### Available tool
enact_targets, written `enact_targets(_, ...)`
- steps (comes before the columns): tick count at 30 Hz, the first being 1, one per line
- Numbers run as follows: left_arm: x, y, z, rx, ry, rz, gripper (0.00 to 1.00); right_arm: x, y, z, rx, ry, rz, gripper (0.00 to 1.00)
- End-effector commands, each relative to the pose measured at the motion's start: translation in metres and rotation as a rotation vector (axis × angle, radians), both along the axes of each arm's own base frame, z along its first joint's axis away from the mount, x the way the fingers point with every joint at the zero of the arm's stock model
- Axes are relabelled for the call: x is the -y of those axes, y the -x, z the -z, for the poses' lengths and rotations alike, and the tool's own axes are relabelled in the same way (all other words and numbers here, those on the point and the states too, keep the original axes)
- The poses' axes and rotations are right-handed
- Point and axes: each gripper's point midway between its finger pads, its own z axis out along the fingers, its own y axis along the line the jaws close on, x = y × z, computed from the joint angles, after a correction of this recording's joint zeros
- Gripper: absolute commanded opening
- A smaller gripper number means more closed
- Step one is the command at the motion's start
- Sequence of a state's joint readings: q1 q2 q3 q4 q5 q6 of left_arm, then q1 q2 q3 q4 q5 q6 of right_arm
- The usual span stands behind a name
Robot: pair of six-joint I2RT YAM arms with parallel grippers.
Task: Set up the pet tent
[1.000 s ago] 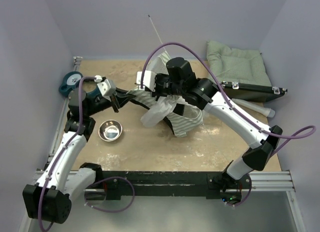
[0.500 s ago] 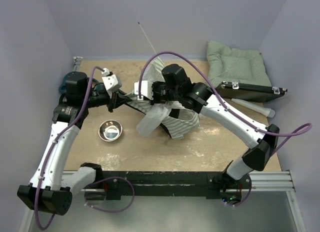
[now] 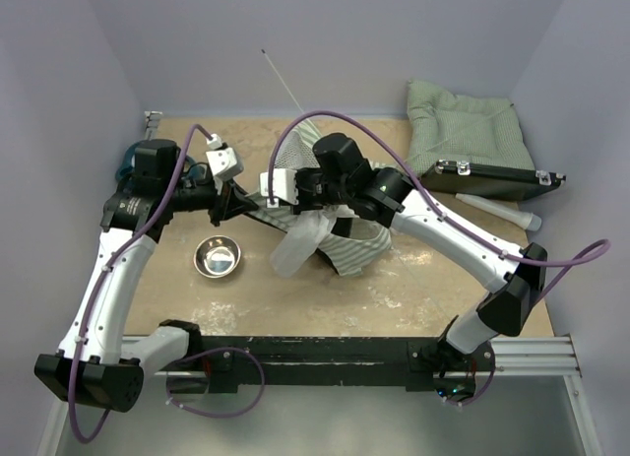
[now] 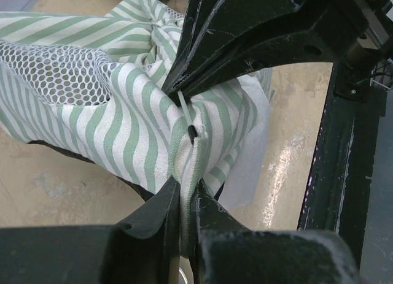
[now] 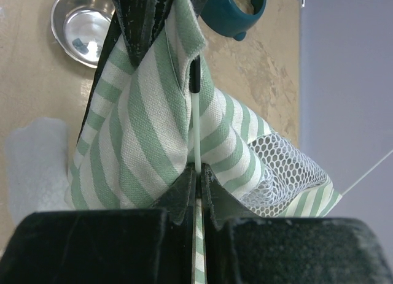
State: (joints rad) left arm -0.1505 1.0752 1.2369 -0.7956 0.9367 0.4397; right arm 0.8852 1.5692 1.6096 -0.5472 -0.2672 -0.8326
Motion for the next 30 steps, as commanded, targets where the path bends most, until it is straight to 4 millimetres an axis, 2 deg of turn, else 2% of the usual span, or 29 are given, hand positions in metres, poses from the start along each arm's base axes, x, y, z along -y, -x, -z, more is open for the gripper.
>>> enact_targets(1, 0.0, -0.003, -0.021, 0.055, 0.01, 0.025, 0.0, 0.007, 0.005, -0.003, 0.02, 0.022, 0.016, 0.0)
enact_targets(9, -0.001, -0.012, -0.011, -0.032, -0.007, 0.001, 0.0, 0.003, 0.011, -0.007, 0.063, 0.026, -0.002, 0.0)
enact_targets(16, 0.001, -0.013, 0.0, -0.161, -0.015, 0.007, 0.01, -0.004, 0.006, -0.007, 0.117, 0.038, 0.046, 0.0)
enact_targets(20, 0.0, -0.006, 0.005, -0.204, -0.021, 0.013, 0.0, 0.0, 0.002, -0.004, 0.122, 0.047, 0.072, 0.0)
enact_targets(23, -0.004, -0.008, 0.011, -0.206, -0.025, -0.023, 0.0, 0.007, 0.003, -0.015, 0.138, 0.021, 0.089, 0.0)
enact_targets(27, -0.01, -0.012, 0.014, -0.213, 0.014, -0.045, 0.0, 0.02, 0.012, -0.019, 0.147, 0.006, 0.089, 0.0)
enact_targets(30, -0.008, -0.013, 0.012, -0.207, 0.029, -0.035, 0.0, 0.025, 0.012, -0.01, 0.131, 0.032, 0.1, 0.0)
